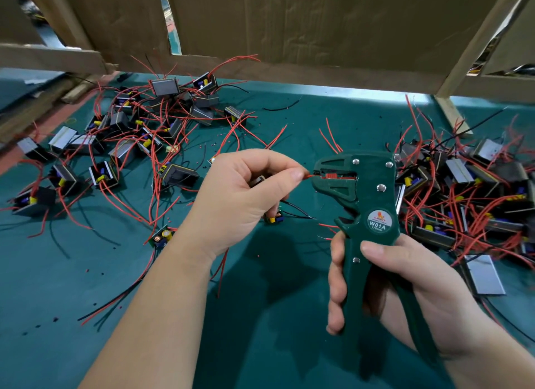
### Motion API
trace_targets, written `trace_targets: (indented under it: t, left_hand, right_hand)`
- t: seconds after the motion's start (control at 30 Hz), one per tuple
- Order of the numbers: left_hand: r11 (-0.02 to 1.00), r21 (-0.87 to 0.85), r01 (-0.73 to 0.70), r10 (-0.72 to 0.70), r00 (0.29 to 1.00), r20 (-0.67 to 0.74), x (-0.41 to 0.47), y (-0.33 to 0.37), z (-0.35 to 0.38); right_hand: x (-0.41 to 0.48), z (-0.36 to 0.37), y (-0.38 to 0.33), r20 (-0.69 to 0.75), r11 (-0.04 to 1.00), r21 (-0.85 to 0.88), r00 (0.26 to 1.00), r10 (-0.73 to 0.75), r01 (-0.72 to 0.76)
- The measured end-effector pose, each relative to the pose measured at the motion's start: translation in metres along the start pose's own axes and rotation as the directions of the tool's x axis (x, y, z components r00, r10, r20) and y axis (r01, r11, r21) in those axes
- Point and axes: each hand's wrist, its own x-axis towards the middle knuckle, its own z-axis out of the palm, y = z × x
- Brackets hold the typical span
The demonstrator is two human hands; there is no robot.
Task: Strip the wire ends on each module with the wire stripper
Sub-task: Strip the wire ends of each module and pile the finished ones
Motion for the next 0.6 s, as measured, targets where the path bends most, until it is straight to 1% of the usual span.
trace_targets:
  t: [0.1, 0.17, 0.2, 0.23, 0.27, 0.3, 0.37, 0.43, 0.47, 0.53, 0.6]
  left_hand:
    - [0.998, -0.046, 0.049, -0.048, 0.998, 0.033, 0.001, 0.000, 0.000]
    - [0.988, -0.077, 0.137, -0.131, 0.988, 0.082, 0.001, -0.002, -0.002]
    - [0.980, -0.074, 0.186, -0.177, 0.978, 0.111, 0.001, -0.003, -0.002]
    - [0.973, -0.049, 0.224, -0.215, 0.966, 0.141, 0.000, -0.004, 0.000]
    - [0.971, -0.008, 0.240, -0.235, 0.957, 0.171, 0.000, -0.006, 0.001]
    - [0.971, 0.034, 0.236, -0.238, 0.951, 0.198, -0.001, -0.007, 0.004]
    - [0.970, 0.104, 0.218, -0.237, 0.945, 0.225, -0.001, -0.009, 0.009]
    - [0.967, 0.119, 0.226, -0.244, 0.953, 0.177, 0.001, -0.011, 0.010]
    - [0.966, 0.082, 0.246, -0.255, 0.958, 0.131, 0.002, -0.012, 0.009]
    - [0.955, -0.045, 0.293, -0.291, 0.955, 0.057, 0.005, -0.014, 0.006]
    - [0.935, -0.161, 0.315, -0.311, 0.949, 0.048, 0.005, -0.014, 0.007]
  right_hand:
    - [0.000, 0.007, 0.001, -0.074, 1.000, 0.012, 0.997, -0.003, 0.004]
    - [0.003, 0.011, 0.001, -0.210, 0.999, -0.001, 0.977, -0.044, 0.045]
    - [0.004, 0.011, 0.000, -0.291, 0.998, -0.010, 0.954, -0.068, 0.068]
    - [0.006, 0.010, 0.000, -0.354, 0.996, -0.009, 0.931, -0.086, 0.089]
    - [0.006, 0.008, -0.001, -0.386, 0.994, -0.002, 0.917, -0.101, 0.109]
    - [0.008, 0.005, -0.001, -0.370, 0.991, 0.011, 0.921, -0.122, 0.136]
    - [0.009, 0.000, -0.002, -0.287, 0.977, 0.064, 0.941, -0.178, 0.204]
    - [0.009, -0.002, -0.002, -0.251, 0.968, 0.104, 0.948, -0.195, 0.226]
    - [0.009, -0.003, -0.002, -0.248, 0.969, 0.117, 0.951, -0.185, 0.219]
    - [0.009, -0.004, -0.002, -0.248, 0.972, 0.133, 0.956, -0.157, 0.194]
    - [0.009, -0.002, -0.002, -0.240, 0.975, 0.144, 0.962, -0.132, 0.170]
